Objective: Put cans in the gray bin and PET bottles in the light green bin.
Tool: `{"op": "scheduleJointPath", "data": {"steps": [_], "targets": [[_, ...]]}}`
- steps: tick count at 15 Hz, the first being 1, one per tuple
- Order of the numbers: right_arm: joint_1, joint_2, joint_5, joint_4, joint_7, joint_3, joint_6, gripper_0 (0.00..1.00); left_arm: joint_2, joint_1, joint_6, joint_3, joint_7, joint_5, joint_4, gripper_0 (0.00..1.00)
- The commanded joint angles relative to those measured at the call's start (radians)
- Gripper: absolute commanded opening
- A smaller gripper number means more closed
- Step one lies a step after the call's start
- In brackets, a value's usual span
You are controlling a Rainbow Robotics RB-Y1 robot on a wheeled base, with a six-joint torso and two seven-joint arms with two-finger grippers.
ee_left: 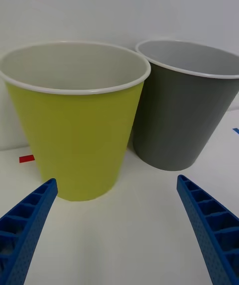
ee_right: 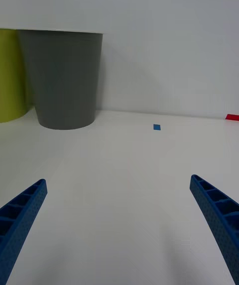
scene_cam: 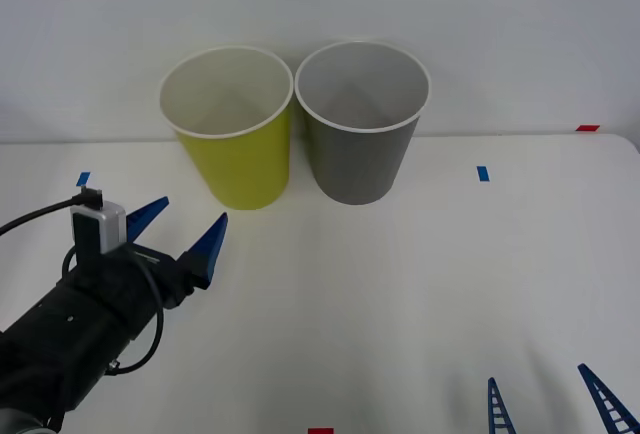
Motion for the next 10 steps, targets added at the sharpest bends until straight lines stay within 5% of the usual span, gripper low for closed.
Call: {"op": "scheduleJointPath", "data": {"steps": [1, 7, 10], "targets": [[0.000, 0.000, 0.000, 0.000, 0.000, 0.000, 0.000, 1.00, 0.081, 0.104, -0.220, -0.053, -0.057, 0.029, 0.117, 0.81], [0.000, 0.000, 0.000, 0.000, 0.000, 0.000, 0.000, 1.00, 0.111, 0.249, -0.372, -0.076, -0.075, 0.031, 0.158, 0.81], [0.000, 0.000, 0.000, 0.000, 0.000, 0.000, 0.000, 1.00, 0.167, 0.290, -0.629, -0.172, -0.095, -0.003, 0.256, 0.81]]}}
